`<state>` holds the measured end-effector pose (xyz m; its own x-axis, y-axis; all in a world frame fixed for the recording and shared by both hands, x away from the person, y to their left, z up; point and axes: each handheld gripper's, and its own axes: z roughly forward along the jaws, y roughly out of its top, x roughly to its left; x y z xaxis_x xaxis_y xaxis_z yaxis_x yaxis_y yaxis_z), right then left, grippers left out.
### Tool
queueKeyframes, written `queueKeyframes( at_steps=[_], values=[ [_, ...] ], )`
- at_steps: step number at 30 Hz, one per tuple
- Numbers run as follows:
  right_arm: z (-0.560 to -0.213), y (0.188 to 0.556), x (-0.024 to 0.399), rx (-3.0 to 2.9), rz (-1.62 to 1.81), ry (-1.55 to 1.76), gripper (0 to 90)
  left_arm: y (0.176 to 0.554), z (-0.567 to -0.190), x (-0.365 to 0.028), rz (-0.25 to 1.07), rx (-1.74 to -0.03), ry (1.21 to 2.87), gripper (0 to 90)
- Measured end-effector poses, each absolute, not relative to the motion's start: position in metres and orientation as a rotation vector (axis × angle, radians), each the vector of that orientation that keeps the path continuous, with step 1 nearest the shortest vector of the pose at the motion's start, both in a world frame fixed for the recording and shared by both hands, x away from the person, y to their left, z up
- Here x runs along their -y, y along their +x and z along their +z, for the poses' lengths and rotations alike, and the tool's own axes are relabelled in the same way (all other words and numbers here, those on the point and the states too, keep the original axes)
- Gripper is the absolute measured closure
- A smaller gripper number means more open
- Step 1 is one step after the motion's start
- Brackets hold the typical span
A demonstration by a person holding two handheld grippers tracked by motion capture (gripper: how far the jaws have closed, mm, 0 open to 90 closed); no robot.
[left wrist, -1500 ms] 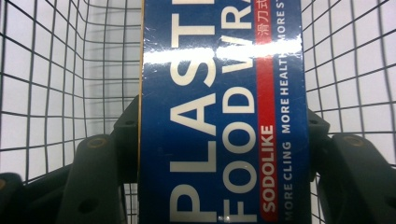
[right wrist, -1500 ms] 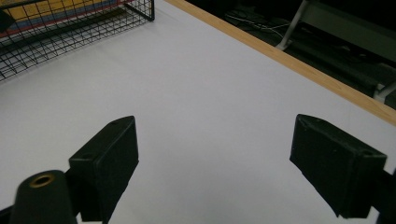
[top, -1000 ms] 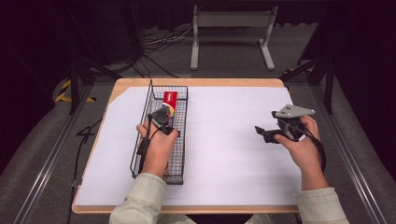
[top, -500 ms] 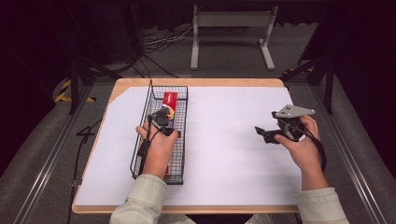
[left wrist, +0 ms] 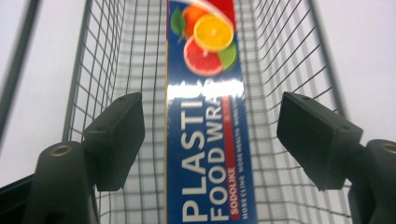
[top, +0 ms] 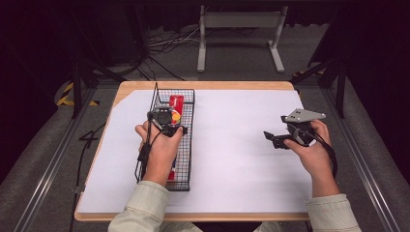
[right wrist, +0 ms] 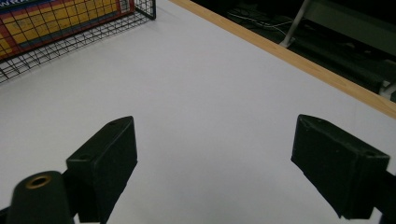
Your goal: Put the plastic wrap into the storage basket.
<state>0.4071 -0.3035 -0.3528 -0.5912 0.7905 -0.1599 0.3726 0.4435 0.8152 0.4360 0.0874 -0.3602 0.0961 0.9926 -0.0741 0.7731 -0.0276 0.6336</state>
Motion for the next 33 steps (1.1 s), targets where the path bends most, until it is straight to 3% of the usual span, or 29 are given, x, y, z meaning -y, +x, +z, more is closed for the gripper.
queueKeyframes(
  at_steps=[13, 19, 33],
  values=[
    [-0.356, 0.408, 0.307, -2.169, 1.029, 0.986, 14.4, 0.424, -0.339, -0.096, 0.552, -1.625, 1.848, 25.0],
    [-0.357, 0.409, 0.308, -2.169, 1.025, 0.994, 14.4, 0.424, -0.330, -0.101, 0.568, -1.536, 1.955, 24.7],
    [-0.359, 0.408, 0.314, -2.164, 1.016, 1.017, 14.4, 0.433, -0.304, -0.147, 0.497, -1.487, 2.044, 24.2]
  ],
)
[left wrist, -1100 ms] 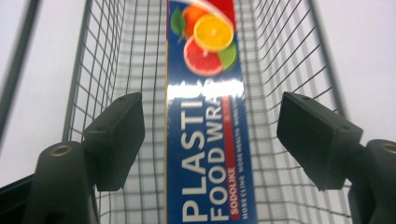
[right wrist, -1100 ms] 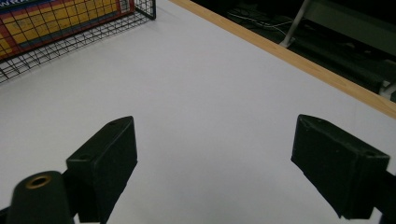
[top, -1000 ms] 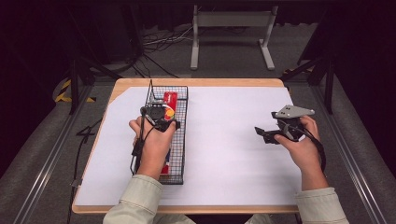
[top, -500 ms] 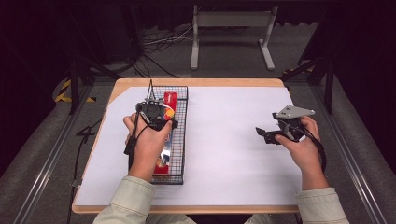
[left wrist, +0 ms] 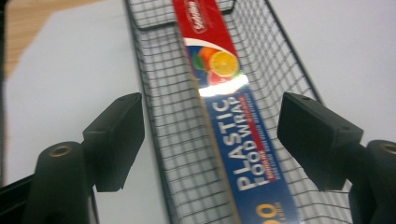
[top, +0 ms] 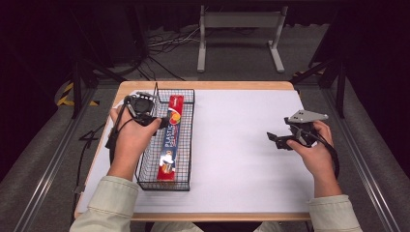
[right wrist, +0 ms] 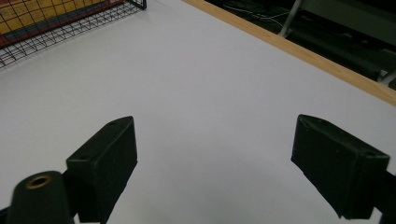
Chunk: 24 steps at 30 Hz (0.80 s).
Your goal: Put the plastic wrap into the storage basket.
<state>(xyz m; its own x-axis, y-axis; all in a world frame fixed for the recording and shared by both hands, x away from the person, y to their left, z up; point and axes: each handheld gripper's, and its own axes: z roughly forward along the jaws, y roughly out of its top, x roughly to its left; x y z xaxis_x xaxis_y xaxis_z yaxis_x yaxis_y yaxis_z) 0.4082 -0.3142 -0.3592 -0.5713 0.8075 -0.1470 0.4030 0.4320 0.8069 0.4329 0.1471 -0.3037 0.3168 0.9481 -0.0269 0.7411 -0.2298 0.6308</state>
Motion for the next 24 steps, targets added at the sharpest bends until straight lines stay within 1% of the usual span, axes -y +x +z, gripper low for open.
queueKeyframes(
  at_steps=[2, 5, 6, 9, 10, 12, 14, 19, 22, 24],
  values=[
    [-0.360, 0.408, 0.316, -2.163, 1.012, 1.019, 14.4, 0.434, -0.302, -0.158, 0.507, -1.481, 2.043, 24.0],
    [-0.361, 0.409, 0.317, -2.166, 1.013, 1.025, 14.4, 0.435, -0.303, -0.170, 0.487, -1.488, 2.072, 24.0],
    [-0.362, 0.409, 0.318, -2.170, 1.029, 1.026, 14.4, 0.435, -0.304, -0.176, 0.480, -1.465, 2.066, 24.0],
    [-0.365, 0.410, 0.318, -2.178, 1.034, 1.033, 14.4, 0.434, -0.303, -0.194, 0.497, -1.448, 2.064, 22.8],
    [-0.365, 0.410, 0.318, -2.178, 1.034, 1.033, 14.4, 0.434, -0.303, -0.194, 0.497, -1.448, 2.064, 22.6],
    [-0.367, 0.410, 0.319, -2.181, 1.036, 1.035, 14.4, 0.435, -0.305, -0.210, 0.518, -1.436, 2.062, 22.6],
    [-0.367, 0.411, 0.319, -2.181, 1.035, 1.036, 14.4, 0.435, -0.306, -0.215, 0.505, -1.449, 2.057, 22.9],
    [-0.369, 0.411, 0.320, -2.184, 1.033, 1.042, 14.4, 0.440, -0.318, -0.239, 0.534, -1.492, 2.053, 23.1],
    [-0.370, 0.412, 0.320, -2.186, 1.030, 1.043, 14.4, 0.441, -0.327, -0.250, 0.564, -1.493, 2.059, 22.3],
    [-0.371, 0.412, 0.321, -2.186, 1.029, 1.045, 14.4, 0.439, -0.334, -0.258, 0.569, -1.464, 2.055, 20.6]
  ],
)
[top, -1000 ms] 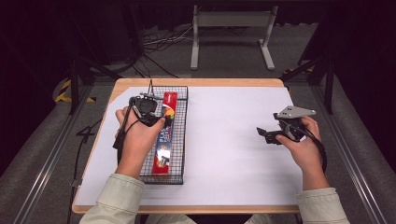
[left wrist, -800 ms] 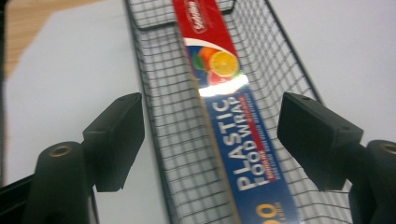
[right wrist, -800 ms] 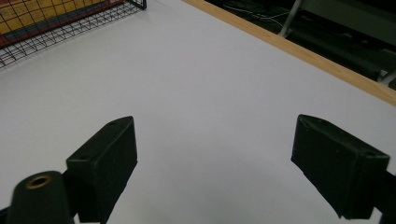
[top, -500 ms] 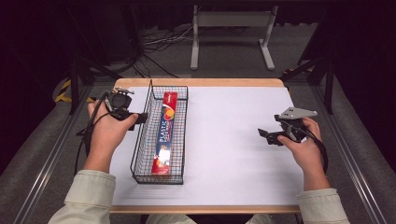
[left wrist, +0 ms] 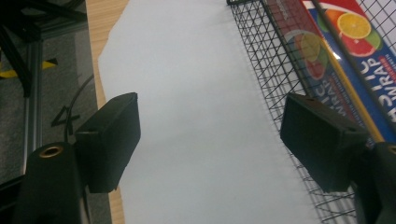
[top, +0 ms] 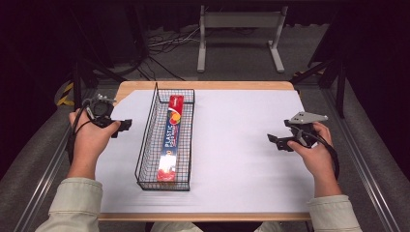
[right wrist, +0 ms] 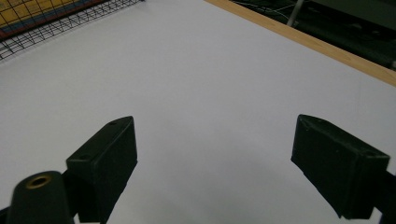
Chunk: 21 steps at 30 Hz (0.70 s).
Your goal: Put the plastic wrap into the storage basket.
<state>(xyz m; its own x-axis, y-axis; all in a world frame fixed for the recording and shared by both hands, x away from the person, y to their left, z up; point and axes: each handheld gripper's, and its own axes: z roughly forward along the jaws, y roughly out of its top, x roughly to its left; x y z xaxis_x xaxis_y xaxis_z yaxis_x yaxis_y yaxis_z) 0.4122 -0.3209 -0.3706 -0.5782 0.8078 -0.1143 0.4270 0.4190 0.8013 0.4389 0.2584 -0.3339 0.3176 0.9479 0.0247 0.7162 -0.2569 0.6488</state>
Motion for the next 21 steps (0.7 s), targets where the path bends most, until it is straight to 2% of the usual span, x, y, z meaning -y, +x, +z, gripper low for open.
queueKeyframes(
  at_steps=[7, 21],
  values=[
    [-0.373, 0.413, 0.321, -2.195, 1.018, 1.052, 14.4, 0.431, -0.357, -0.279, 0.524, -1.454, 2.024, 20.5],
    [-0.383, 0.415, 0.321, -2.225, 0.985, 1.074, 14.4, 0.420, -0.402, -0.287, 0.601, -1.344, 2.045, 16.5]
  ],
)
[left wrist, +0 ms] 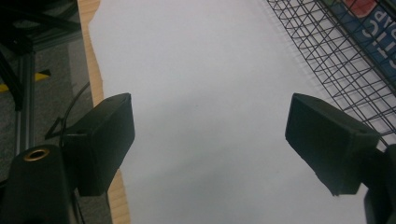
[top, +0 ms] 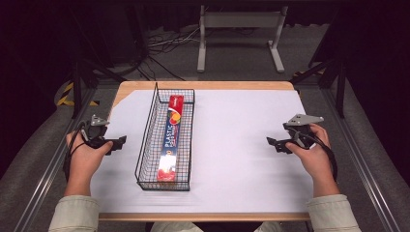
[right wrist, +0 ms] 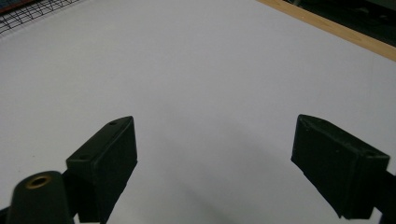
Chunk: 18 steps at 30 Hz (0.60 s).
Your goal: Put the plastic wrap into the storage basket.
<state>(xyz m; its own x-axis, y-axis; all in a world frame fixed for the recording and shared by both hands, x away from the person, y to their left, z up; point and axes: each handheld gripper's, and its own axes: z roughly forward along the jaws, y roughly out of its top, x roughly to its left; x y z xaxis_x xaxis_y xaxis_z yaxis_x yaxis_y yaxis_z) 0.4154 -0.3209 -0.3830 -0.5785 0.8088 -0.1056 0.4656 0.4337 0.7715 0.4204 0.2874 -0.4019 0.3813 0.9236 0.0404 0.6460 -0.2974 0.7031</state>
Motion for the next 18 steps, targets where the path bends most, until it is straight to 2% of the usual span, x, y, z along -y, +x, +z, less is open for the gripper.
queueKeyframes(
  at_steps=[9, 18],
  values=[
    [-0.385, 0.414, 0.322, -2.228, 0.989, 1.077, 14.4, 0.403, -0.416, -0.287, 0.605, -1.256, 1.998, 15.2],
    [-0.385, 0.412, 0.323, -2.225, 1.001, 1.075, 14.4, 0.401, -0.423, -0.292, 0.581, -1.264, 1.973, 14.7]
  ],
)
